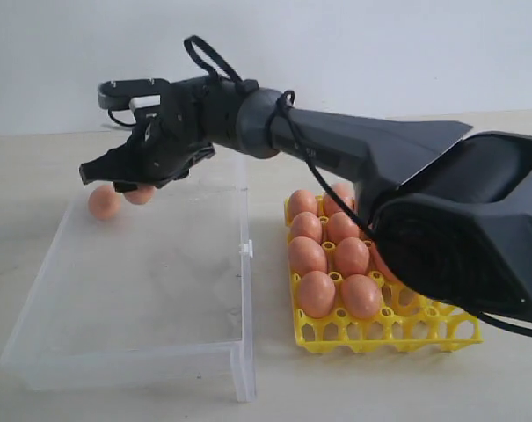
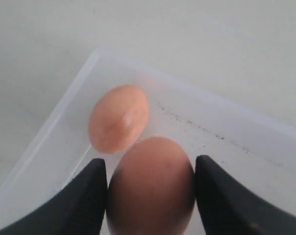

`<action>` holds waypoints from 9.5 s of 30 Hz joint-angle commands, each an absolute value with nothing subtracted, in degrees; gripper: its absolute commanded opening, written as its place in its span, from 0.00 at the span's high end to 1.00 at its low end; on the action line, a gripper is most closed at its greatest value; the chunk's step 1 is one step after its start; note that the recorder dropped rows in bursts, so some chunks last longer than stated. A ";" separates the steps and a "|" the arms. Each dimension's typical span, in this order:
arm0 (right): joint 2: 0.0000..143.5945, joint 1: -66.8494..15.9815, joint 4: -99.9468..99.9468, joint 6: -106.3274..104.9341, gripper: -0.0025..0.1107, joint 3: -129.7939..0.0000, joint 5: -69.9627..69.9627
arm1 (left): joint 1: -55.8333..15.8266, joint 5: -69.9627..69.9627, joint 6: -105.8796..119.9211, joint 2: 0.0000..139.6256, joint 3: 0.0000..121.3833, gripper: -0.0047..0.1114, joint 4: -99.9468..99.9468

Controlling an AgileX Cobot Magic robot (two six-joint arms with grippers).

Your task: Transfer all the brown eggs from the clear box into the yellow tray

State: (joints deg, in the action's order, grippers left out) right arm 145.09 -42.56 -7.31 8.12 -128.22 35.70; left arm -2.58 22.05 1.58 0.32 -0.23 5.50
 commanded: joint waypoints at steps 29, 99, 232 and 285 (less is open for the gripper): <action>87.06 -39.77 -4.68 5.54 0.98 -43.57 -14.36 | -2.86 21.69 1.32 0.00 0.00 0.96 5.44; 88.82 -29.16 -21.03 -6.49 0.98 -19.30 -25.69 | -2.86 21.69 1.32 0.00 0.00 0.96 5.44; 126.43 -40.01 -13.37 4.60 0.52 -97.73 17.91 | -2.86 21.69 1.32 0.00 0.00 0.96 5.44; 150.09 -42.55 -30.58 6.36 0.45 -120.37 11.27 | -2.86 21.69 1.32 0.00 0.00 0.96 5.44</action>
